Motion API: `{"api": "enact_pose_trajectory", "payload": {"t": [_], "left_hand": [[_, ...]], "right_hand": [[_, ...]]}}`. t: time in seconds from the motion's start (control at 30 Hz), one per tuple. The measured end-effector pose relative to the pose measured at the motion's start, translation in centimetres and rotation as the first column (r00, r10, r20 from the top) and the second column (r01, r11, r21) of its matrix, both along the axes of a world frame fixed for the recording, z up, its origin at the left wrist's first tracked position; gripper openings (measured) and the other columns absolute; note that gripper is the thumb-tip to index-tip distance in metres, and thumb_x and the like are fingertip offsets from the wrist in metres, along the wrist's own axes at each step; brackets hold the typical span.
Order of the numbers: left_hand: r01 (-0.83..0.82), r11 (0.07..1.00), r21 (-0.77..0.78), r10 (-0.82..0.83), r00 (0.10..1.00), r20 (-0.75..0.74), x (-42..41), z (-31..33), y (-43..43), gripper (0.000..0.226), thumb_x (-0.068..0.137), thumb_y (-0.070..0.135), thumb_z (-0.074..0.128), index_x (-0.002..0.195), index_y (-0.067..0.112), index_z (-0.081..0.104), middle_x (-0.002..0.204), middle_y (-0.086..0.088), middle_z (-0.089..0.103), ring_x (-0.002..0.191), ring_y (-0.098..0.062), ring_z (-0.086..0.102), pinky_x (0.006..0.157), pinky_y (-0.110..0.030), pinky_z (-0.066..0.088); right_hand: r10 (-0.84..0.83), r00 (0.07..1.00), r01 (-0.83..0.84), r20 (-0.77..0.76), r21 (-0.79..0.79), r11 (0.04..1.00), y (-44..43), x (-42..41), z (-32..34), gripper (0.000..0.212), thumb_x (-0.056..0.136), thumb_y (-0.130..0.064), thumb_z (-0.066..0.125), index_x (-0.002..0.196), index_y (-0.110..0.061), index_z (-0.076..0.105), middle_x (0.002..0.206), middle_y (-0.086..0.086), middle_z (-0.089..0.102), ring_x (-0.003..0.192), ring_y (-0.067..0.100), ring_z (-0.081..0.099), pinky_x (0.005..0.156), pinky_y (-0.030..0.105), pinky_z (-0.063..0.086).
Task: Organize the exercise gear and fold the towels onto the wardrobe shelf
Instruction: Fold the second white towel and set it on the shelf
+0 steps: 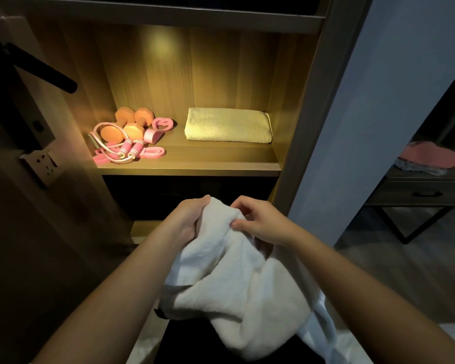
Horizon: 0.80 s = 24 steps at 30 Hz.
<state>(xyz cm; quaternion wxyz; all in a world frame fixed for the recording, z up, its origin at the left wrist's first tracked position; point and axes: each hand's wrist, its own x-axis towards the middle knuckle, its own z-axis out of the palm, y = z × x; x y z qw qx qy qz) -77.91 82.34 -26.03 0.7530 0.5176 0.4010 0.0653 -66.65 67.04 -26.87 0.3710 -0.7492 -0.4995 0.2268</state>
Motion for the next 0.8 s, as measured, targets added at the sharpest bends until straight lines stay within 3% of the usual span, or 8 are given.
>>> {"api": "enact_pose_trajectory", "payload": {"t": [0.1, 0.17, 0.23, 0.3, 0.43, 0.57, 0.63, 0.8], "left_hand": [[0.225, 0.948, 0.225, -0.223, 0.974, -0.037, -1.5, -0.6, -0.1, 0.031, 0.094, 0.041, 0.059, 0.097, 0.013, 0.069, 0.094, -0.006, 0.068, 0.083, -0.017, 0.067, 0.073, -0.029, 0.051], [0.39, 0.806, 0.446, -0.357, 0.92, -0.16, -3.0, -1.0, 0.5, 0.035, 0.087, 0.051, 0.064, 0.111, 0.024, 0.063, 0.108, 0.002, 0.064, 0.095, -0.014, 0.064, 0.078, -0.028, 0.052], [0.54, 0.687, 0.486, -0.493, 0.838, -0.234, -4.5, -0.8, 1.0, 0.061, 0.073, 0.061, 0.071, 0.12, 0.027, 0.054, 0.116, 0.005, 0.058, 0.104, -0.013, 0.06, 0.088, -0.032, 0.052], [0.578, 0.652, 0.49, -0.529, 0.81, -0.253, -5.4, -0.7, 1.2, 0.077, 0.061, 0.064, 0.073, 0.125, 0.028, 0.051, 0.119, 0.007, 0.055, 0.11, -0.013, 0.055, 0.097, -0.036, 0.049], [0.254, 0.703, 0.664, -0.255, 0.962, -0.098, -4.7, -0.5, 1.1, 0.018, 0.093, 0.031, 0.063, 0.109, 0.024, 0.063, 0.107, 0.002, 0.064, 0.101, -0.019, 0.062, 0.09, -0.042, 0.054], [-0.03, 0.887, 0.461, -0.052, 0.985, 0.162, -2.6, 2.5, 1.7, 0.016, 0.098, 0.022, 0.056, 0.108, 0.018, 0.067, 0.103, -0.005, 0.072, 0.098, -0.025, 0.068, 0.082, -0.04, 0.056], [-0.072, 0.894, 0.442, -0.033, 0.974, 0.226, -1.4, 4.8, 2.1, 0.019, 0.096, 0.021, 0.057, 0.111, 0.015, 0.067, 0.102, -0.006, 0.073, 0.092, -0.021, 0.07, 0.07, -0.03, 0.054], [-0.081, 0.888, 0.452, -0.054, 0.959, 0.277, 1.3, 11.5, 1.8, 0.013, 0.093, 0.018, 0.058, 0.099, 0.01, 0.066, 0.09, -0.009, 0.072, 0.078, -0.02, 0.069, 0.067, -0.03, 0.055]], "right_hand": [[-0.102, 0.995, 0.103, 0.015, -0.019, 0.995, -0.7, 0.5, -1.3, 0.004, 0.092, -0.03, 0.061, 0.093, -0.032, 0.058, 0.091, -0.01, 0.064, 0.083, 0.009, 0.064, 0.073, 0.03, 0.057], [-0.184, 0.982, 0.183, -0.05, -0.016, 0.983, -1.2, 0.9, -2.1, 0.007, 0.095, -0.032, 0.058, 0.088, -0.031, 0.057, 0.087, -0.008, 0.063, 0.081, 0.01, 0.062, 0.068, 0.027, 0.052], [-0.29, 0.948, 0.291, -0.135, -0.009, 0.957, -1.5, 1.4, -2.4, 0.012, 0.096, -0.032, 0.056, 0.084, -0.028, 0.058, 0.083, -0.007, 0.061, 0.078, 0.01, 0.059, 0.066, 0.023, 0.043], [-0.373, 0.902, 0.377, -0.216, -0.025, 0.926, -1.5, 2.0, -2.5, 0.017, 0.096, -0.031, 0.056, 0.081, -0.024, 0.057, 0.079, -0.004, 0.06, 0.076, 0.013, 0.057, 0.064, 0.025, 0.041], [-0.392, 0.87, 0.367, -0.299, -0.138, 0.92, -1.4, 2.5, -2.3, 0.017, 0.096, -0.035, 0.057, 0.09, -0.02, 0.06, 0.088, 0.002, 0.064, 0.082, 0.018, 0.061, 0.068, 0.028, 0.047], [-0.286, 0.914, 0.276, -0.288, -0.077, 0.958, -0.6, 1.1, -0.2, 0.04, 0.089, -0.042, 0.065, 0.124, -0.028, 0.05, 0.114, -0.007, 0.059, 0.105, 0.011, 0.06, 0.075, 0.019, 0.048], [-0.194, 0.962, 0.207, -0.19, 0.049, 0.977, 0.1, -0.2, 1.9, 0.059, 0.086, -0.047, 0.067, 0.137, -0.026, 0.043, 0.128, -0.011, 0.052, 0.116, 0.002, 0.051, 0.082, 0.009, 0.042], [0.005, 1.0, -0.009, 0.028, 0.141, 0.99, 1.9, -3.3, 7.6, 0.083, 0.079, -0.048, 0.074, 0.147, -0.033, 0.029, 0.144, -0.019, 0.036, 0.129, -0.002, 0.036, 0.103, 0.021, 0.033]]}}
